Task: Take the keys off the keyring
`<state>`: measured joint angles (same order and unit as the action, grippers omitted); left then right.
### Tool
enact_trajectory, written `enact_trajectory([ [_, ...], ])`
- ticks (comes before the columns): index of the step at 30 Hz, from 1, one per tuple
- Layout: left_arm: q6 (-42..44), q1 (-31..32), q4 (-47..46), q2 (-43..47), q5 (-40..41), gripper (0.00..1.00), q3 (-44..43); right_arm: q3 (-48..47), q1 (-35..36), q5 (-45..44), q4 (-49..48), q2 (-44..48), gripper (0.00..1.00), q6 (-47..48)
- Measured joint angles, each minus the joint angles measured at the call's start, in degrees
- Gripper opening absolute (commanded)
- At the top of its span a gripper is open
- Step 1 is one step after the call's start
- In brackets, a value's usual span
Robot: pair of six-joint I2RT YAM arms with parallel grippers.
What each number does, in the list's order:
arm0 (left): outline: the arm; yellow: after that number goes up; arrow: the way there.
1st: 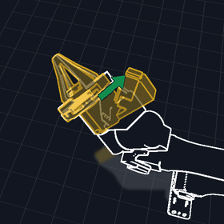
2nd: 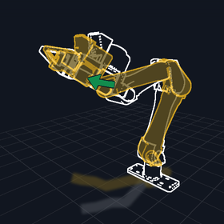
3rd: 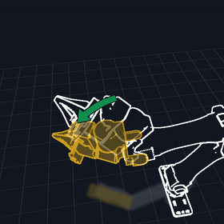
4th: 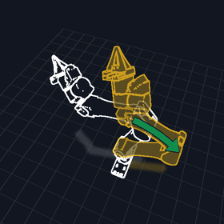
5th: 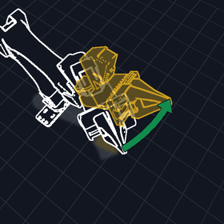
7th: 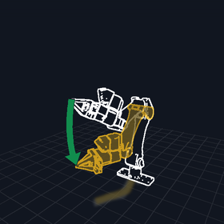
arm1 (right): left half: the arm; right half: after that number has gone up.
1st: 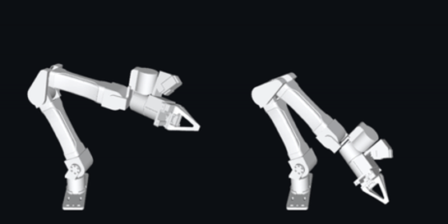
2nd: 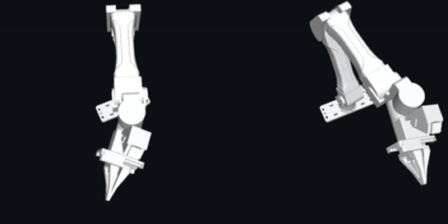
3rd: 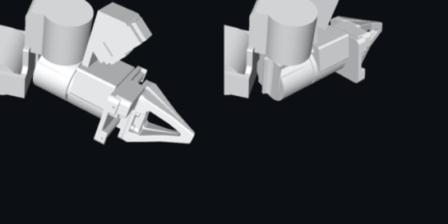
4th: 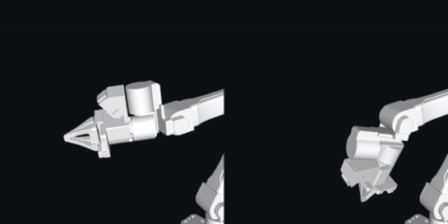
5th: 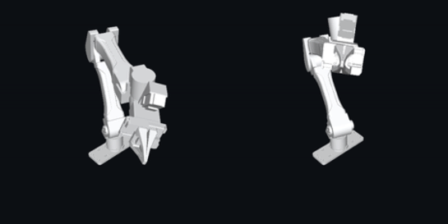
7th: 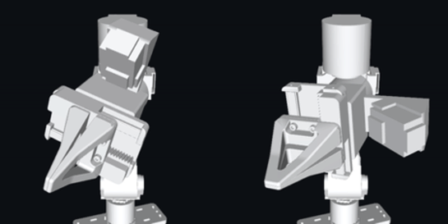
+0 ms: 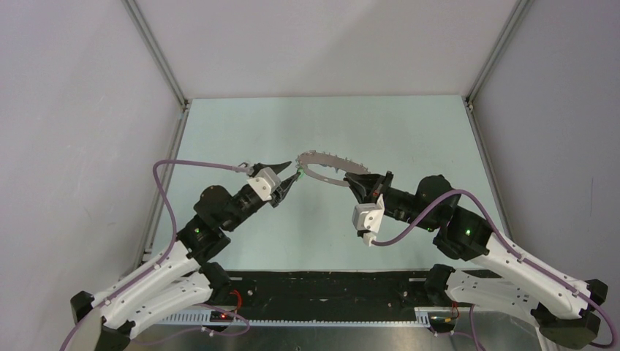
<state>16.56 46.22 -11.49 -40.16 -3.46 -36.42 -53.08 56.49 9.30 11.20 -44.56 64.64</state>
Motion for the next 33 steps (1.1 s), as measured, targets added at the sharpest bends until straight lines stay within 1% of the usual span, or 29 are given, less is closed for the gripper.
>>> enact_trajectory([
  [4,0.0,-0.1,0.0,-0.5,0.3,0.28,0.0,0.0,0.2,0.1,0.0,0.0,0.0,0.0],
  [7,-0.1,-0.2,0.0,-1.1,0.1,0.28,0.0,0.0,0.4,0.2,0.0,0.0,0.0,0.0],
  [11,-0.3,-0.2,0.0,-1.9,-0.2,0.31,0.0,0.0,0.6,0.2,0.0,0.0,0.0,0.0],
  [13,-0.5,-0.2,0.0,-2.3,-0.2,0.3,0.0,0.0,0.7,0.2,0.0,0.0,0.0,0.0],
  [14,-0.6,-0.2,0.0,-2.4,-0.2,0.24,0.0,0.0,0.7,0.2,0.0,0.0,0.0,0.0],
  [15,-0.7,-0.2,0.0,-2.5,-0.3,0.22,0.0,0.0,0.7,0.2,-0.1,0.0,0.0,0.1],
  [18,-1.2,-0.3,0.0,-2.6,-1.1,0.03,0.0,0.0,0.7,0.2,-0.2,0.0,0.0,0.1],
  [19,-1.2,-0.3,0.0,-2.6,-1.3,0.01,0.0,0.0,0.7,0.2,-0.3,0.0,0.0,0.1],
  [24,-1.5,-0.3,0.0,-2.6,-1.5,0.0,0.0,0.0,0.8,-0.3,-0.4,0.0,0.0,0.1],
  [27,-1.5,-0.3,0.0,-2.6,-0.9,0.0,0.0,0.0,0.8,-2.7,-0.4,-0.2,0.0,-0.7],
  [32,-1.4,-0.3,0.2,-2.8,3.5,0.0,0.0,-0.1,0.8,-7.0,1.0,-1.7,0.0,-5.4],
  [33,-1.3,-0.3,0.3,-3.0,4.1,0.0,0.0,0.0,0.8,-7.6,1.6,-2.1,0.04,-7.0],
])
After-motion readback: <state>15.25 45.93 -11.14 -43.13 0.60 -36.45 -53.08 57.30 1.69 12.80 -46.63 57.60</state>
